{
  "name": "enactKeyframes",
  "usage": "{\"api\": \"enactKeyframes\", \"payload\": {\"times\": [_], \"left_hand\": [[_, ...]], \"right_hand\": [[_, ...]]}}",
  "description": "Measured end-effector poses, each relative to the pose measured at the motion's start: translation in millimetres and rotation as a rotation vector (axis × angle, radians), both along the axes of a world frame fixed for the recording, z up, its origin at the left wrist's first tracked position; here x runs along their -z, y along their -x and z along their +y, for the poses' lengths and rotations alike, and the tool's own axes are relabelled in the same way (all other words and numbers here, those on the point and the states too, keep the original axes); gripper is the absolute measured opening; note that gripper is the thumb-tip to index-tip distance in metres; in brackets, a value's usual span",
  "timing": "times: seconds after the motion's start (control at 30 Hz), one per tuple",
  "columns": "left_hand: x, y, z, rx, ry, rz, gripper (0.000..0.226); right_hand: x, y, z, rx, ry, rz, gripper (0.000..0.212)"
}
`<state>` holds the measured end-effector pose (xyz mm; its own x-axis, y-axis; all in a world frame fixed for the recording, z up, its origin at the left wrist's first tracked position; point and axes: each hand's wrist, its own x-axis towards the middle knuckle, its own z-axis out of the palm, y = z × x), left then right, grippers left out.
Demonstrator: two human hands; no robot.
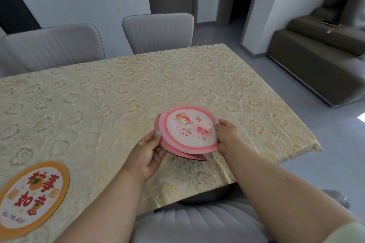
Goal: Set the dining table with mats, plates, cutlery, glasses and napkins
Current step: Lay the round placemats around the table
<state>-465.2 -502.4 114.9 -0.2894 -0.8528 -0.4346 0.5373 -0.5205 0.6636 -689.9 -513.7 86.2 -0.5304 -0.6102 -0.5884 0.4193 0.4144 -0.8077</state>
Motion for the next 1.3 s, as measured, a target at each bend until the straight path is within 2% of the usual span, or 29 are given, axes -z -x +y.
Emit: {"api": "enactKeyframes", "payload": {"times": [0.07,0.13,0.23,0.33,0.47,0.57,0.67,0.7,0.73,0.83,0.87,0.93,1.0,1.03,1.1,1.17,1.3], "left_hand": [[0,-9,-5,-0.102,0.010,0.032,0.019],[-3,-22,-11,-0.208,0.033,0.049,0.029],[-13,-31,-17,-0.288,0.064,0.052,0.043],[-24,-29,-19,-0.323,0.081,0.048,0.043],[-34,-24,-16,-0.331,0.108,0.053,0.047],[-40,-15,-12,-0.309,0.121,0.046,0.050],[-46,-3,-7,-0.256,0.126,0.042,0.047],[-48,1,-5,-0.236,0.122,0.044,0.045],[-50,5,-4,-0.222,0.115,0.049,0.043],[-55,14,2,-0.185,0.097,0.058,0.044],[-58,16,6,-0.173,0.088,0.062,0.043],[-63,19,12,-0.145,0.067,0.056,0.037],[-70,18,17,-0.107,0.064,-0.008,0.023],[-72,16,17,-0.088,0.069,-0.069,0.018],[-73,14,17,-0.056,0.077,-0.219,0.016],[-73,15,17,-0.030,0.079,-0.333,0.019],[-79,31,20,0.006,0.104,-0.401,0.019]], "right_hand": [[3,9,1,0.035,-0.004,-0.010,0.012],[6,21,9,0.023,-0.046,0.079,0.012],[19,35,25,-0.230,-0.237,0.374,0.018],[29,38,32,-0.502,-0.406,0.542,0.026],[20,34,28,-0.740,-0.582,0.787,0.028],[19,31,33,-0.758,-0.654,0.920,0.034],[8,26,33,-0.581,-0.546,1.055,0.029],[2,24,29,-0.572,-0.454,0.993,0.028],[-8,19,24,-0.573,-0.354,0.818,0.037],[-35,-3,24,-0.586,-0.181,-0.053,0.064],[-42,-9,27,-0.594,-0.137,-0.239,0.066],[-48,-14,31,-0.514,-0.017,-0.416,0.050],[-49,-13,30,-0.376,0.101,-0.373,0.026],[-51,-10,29,-0.344,0.138,-0.271,0.023],[-55,-2,32,-0.316,0.154,-0.056,0.021],[-61,5,40,-0.289,0.173,0.069,0.025],[-74,21,52,-0.250,0.240,0.237,0.031]]}}
